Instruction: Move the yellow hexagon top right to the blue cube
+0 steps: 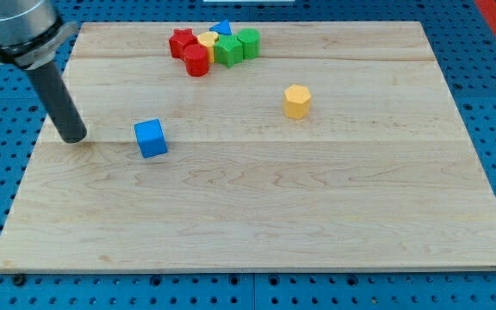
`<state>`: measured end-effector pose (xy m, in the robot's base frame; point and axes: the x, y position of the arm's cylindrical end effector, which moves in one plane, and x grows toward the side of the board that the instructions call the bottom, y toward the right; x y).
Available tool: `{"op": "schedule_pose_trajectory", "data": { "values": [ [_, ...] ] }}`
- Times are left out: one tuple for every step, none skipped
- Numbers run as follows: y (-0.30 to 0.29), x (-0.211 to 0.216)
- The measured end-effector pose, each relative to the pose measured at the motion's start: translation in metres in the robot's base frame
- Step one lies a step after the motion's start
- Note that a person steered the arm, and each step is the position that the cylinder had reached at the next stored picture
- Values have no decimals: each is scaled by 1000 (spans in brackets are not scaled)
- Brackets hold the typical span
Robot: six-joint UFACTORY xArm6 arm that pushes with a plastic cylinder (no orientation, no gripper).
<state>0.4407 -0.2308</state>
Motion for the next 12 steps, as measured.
{"op": "schedule_pose_trajectory", "data": {
  "values": [
    [74, -28],
    [136, -51],
    [66, -53],
    [24, -31],
    [46, 0],
    [69, 7],
    [108, 7],
    [157, -5],
    [169, 25],
    [276, 25],
    [355, -64],
    [323, -88]
  ]
}}
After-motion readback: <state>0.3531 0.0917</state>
